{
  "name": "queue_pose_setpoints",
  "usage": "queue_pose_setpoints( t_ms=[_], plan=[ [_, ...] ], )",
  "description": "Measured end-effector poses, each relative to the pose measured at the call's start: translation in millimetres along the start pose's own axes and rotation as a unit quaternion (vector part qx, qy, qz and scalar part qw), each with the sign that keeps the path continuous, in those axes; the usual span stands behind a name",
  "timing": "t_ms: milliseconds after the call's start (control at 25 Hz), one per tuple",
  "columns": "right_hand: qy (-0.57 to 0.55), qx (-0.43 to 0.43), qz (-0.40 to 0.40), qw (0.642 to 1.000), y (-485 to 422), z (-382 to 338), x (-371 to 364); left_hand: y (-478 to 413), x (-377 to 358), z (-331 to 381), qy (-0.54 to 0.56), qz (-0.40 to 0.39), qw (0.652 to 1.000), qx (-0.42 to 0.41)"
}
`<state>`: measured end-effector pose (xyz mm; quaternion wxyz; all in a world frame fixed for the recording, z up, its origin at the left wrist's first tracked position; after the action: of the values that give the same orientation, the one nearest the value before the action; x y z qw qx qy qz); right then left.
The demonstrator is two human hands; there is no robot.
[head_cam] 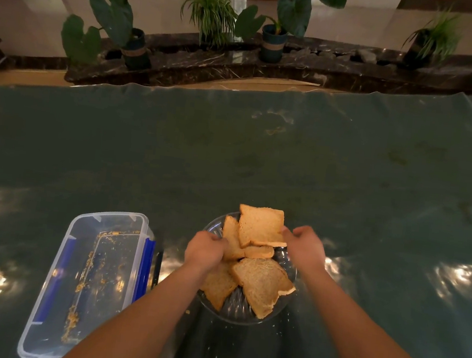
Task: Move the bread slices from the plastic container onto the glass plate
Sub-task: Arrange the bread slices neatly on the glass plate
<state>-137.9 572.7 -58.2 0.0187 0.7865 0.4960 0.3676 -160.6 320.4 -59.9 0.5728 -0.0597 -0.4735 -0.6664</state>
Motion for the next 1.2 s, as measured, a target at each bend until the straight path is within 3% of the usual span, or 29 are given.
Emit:
queue_pose_setpoints(
  t_ms=[160, 280, 400, 560, 680, 920, 1080, 1200],
  plan=[
    [0.064, 0.039, -0.019, 0.997, -8.2, -16.2, -7.6, -8.4, -5.7, -1.3, 0.065, -0.016, 0.996, 0.052],
    [0.058, 0.012, -0.046, 0.997, -12.2, -16.7, -14.4, -8.9, -9.4, -2.8, 0.157, -0.052, 0.982, 0.093],
    [-0.066, -0.043, -0.09, 0.993, -16.2, -16.1, -22.4, -7.7, -10.4, 8.8, 0.242, -0.098, 0.96, 0.103],
    [-0.295, -0.082, -0.123, 0.944, -18.0, -26.7, -10.7, -13.7, 0.1, 20.4, 0.304, -0.1, 0.945, 0.062],
    [-0.357, -0.094, -0.14, 0.919, -19.5, -21.0, 3.7, -21.4, 8.2, 5.2, 0.262, -0.083, 0.96, 0.048],
    [-0.279, -0.108, -0.154, 0.942, -10.0, 11.2, 8.5, -24.5, 8.2, 1.5, 0.114, -0.057, 0.992, -0.007],
    [-0.314, -0.062, -0.121, 0.94, -12.1, 6.7, 16.1, -29.5, 16.6, 6.5, 0.086, -0.033, 0.995, -0.047],
    [-0.353, -0.048, -0.133, 0.925, -11.4, 5.6, 19.1, -32.5, 26.3, 5.1, -0.007, -0.008, 0.997, -0.077]
  ],
)
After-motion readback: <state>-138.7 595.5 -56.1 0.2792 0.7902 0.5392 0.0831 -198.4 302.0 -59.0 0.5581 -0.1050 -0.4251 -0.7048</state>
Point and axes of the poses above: each hand's wrist, its own y-axis away from the middle knuckle, its own x-axis out of the back of the hand, z = x × y, the point moved 6 cm from there along -y, towards the middle knuckle, and after that the axes turned 10 degrees about -y, right-handed, at the moved point
